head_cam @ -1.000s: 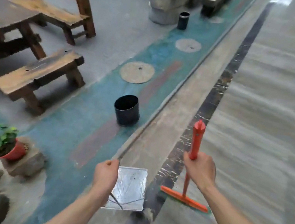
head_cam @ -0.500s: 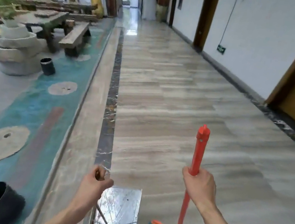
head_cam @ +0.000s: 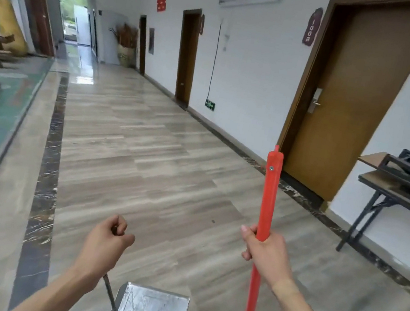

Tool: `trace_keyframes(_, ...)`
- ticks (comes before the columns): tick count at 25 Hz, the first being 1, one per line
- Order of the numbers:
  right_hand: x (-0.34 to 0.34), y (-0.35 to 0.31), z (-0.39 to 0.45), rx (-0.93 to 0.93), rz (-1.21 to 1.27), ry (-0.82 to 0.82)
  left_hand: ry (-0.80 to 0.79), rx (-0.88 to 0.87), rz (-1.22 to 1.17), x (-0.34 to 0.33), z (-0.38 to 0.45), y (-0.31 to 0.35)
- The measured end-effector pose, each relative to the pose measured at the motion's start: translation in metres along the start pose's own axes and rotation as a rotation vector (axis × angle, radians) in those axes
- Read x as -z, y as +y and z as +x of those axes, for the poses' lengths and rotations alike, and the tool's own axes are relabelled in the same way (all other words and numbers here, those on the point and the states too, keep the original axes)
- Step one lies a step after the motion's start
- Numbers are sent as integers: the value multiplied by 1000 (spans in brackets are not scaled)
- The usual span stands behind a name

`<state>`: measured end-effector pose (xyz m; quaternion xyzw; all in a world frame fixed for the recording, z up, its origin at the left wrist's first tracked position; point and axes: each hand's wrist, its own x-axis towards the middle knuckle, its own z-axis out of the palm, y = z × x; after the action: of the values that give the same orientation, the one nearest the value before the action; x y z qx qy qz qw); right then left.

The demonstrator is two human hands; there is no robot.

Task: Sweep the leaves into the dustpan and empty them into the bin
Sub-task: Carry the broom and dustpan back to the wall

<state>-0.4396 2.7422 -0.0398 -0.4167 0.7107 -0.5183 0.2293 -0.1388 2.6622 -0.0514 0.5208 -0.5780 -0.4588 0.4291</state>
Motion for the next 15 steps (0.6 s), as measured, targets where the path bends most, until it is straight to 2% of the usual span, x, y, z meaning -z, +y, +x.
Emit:
trace_keyframes(7, -15, -23, 149, -26, -132, 3, -106, 5, -54, -44, 186, 22)
trace_keyframes(15, -59, -31, 327, -12, -154, 35, -107, -24, -6, -84, 366, 23)
